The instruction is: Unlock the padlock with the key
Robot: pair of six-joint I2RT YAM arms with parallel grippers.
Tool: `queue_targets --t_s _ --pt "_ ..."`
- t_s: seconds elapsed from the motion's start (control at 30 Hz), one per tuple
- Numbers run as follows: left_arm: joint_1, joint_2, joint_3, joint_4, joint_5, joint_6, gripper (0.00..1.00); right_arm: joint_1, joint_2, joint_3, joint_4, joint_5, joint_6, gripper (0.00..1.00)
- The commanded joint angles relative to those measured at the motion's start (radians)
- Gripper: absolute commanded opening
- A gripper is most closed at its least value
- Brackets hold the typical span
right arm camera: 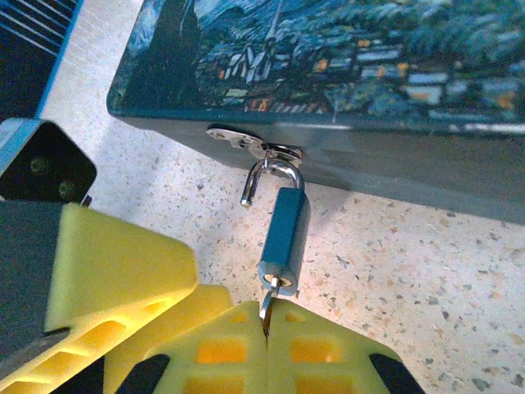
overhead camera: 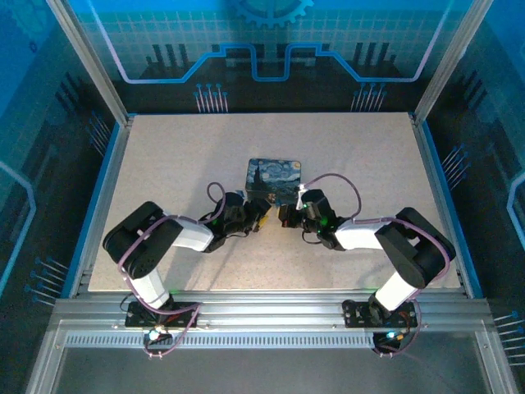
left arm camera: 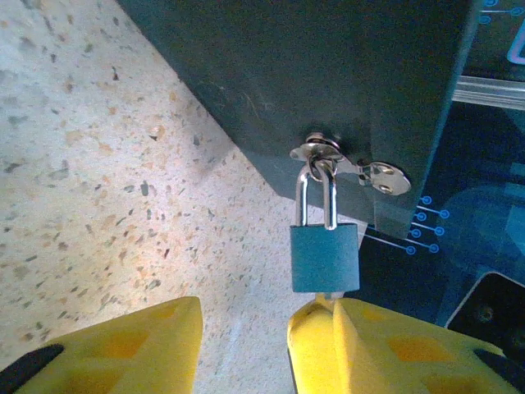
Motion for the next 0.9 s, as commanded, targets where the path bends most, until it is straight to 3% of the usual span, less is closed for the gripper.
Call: queue_targets --t_s 0.0,0.23,0.4,0.6,0.73,0.87 --pt "0.018 -0.07 -0.015 -0.059 -0.007 0.07 0.47 -0.03 0.019 -0.051 0.088 -0.068 0.117 0.0" --pt "0.056 -0.205 -0.007 -0.254 -0.046 0.188 0.49 -0.064 0.069 -0.119 0.228 -0.115 0.211 0.0" --pt "0.082 -0.315 0.02 -0.427 -0.094 0.286 0.54 -0.07 0.088 -0.117 0.233 -0.128 0.212 0.05" --pt "0.132 -0.414 0.058 -0.597 -0.132 0.401 0.66 -0.074 0.075 -0.121 0.204 -0.114 0.204 0.16" --pt "0.2 -0.421 0.12 -0.726 -0.113 0.504 0.72 -0.085 0.057 -0.126 0.186 -0.109 0.191 0.23" --pt "0.263 -0.394 0.17 -0.755 -0.054 0.566 0.76 -0.102 0.032 -0.131 0.163 -0.116 0.158 0.29"
